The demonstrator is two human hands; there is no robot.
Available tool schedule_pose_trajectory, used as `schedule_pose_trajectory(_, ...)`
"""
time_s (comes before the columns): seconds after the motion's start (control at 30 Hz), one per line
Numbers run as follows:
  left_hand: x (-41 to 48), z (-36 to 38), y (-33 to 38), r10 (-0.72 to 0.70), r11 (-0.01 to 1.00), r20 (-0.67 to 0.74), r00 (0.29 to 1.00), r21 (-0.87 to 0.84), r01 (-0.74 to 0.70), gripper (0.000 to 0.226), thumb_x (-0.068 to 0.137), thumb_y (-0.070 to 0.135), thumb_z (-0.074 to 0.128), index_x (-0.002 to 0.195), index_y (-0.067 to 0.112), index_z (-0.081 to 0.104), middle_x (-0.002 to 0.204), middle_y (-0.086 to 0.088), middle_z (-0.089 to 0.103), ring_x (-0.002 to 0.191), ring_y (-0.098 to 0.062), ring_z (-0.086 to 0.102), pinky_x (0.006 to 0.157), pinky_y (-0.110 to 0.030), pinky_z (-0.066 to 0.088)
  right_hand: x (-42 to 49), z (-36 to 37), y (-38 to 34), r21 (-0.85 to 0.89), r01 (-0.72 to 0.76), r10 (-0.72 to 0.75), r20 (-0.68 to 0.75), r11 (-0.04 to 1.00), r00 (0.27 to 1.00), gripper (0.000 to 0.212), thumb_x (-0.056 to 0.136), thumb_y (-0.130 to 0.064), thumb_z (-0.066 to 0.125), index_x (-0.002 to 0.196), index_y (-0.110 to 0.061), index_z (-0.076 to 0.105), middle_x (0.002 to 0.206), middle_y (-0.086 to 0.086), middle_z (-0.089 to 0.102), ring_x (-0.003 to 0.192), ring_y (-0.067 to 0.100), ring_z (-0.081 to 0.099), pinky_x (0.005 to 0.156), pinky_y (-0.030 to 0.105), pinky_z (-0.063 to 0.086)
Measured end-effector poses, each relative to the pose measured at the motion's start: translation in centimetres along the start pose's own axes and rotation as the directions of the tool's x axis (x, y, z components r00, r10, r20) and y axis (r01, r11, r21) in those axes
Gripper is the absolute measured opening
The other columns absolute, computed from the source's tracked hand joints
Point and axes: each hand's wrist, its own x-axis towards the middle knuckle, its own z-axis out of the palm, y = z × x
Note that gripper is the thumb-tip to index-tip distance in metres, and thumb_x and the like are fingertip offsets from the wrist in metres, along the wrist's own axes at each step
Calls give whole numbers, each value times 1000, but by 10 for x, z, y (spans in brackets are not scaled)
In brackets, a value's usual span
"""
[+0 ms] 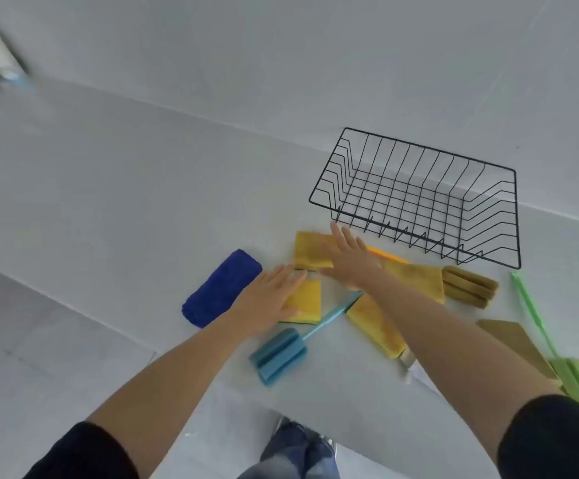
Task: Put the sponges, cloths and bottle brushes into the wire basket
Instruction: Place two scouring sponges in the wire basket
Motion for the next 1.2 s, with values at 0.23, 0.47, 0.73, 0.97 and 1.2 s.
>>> schedule_pose_trajectory(0.23, 8, 4, 3, -33, 998, 70, 997, -50, 36, 69, 94, 41, 45, 149, 17, 11, 160, -6, 6, 147, -20, 6, 118, -33, 12, 9, 4, 3, -17, -3, 5, 63, 1000, 998, 69, 95, -42, 38, 147, -32, -7, 158, 7, -13, 146, 26, -10, 120, 43, 3)
schedule_pose_trajectory(0.47, 13, -2, 1, -56, 995, 89, 994, -80, 63, 84, 83, 28, 65, 149, 19, 14, 158, -3, 14, 143, -22, 19, 114, -32, 26, 7, -3, 1, 32, -25, 26, -12, 999, 1000, 63, 94, -25, 42, 147, -31, 9, 153, 7, 14, 141, 30, 12, 109, 41, 28)
schedule_pose_trajectory(0.73, 2, -26, -7, -151, 883, 31, 988, -444, 149, 84, 81, 23, 70, 148, 23, 19, 153, 0, 30, 137, -18, 33, 109, -31, 33, -14, -13, 10, 356, -54, 95, -100, 933, 990, 62, 92, -29, 49, 145, -30, 17, 148, 9, 24, 134, 32, 19, 108, 42, 29)
schedule_pose_trajectory(0.97, 0, -89, -12, -231, 381, -88, 969, -925, 7, 61, 87, 13, 63, 141, 19, 36, 132, -1, 52, 115, -16, 52, 94, -27, 44, -45, -57, 18, 844, 67, 201, -203, 532, 958, 58, 90, -27, 55, 142, -23, 30, 140, 7, 40, 126, 23, 40, 101, 37, 39)
schedule_pose_trajectory(1.2, 36, -133, 16, -115, -84, -128, 985, -987, -138, 45, 92, 24, 47, 135, 11, 41, 123, -5, 59, 111, -20, 58, 99, -36, 48, -74, -95, 36, 976, 203, 228, -217, 83, 949, 46, 96, -26, 41, 141, -19, 33, 126, 4, 51, 115, 21, 51, 104, 36, 40)
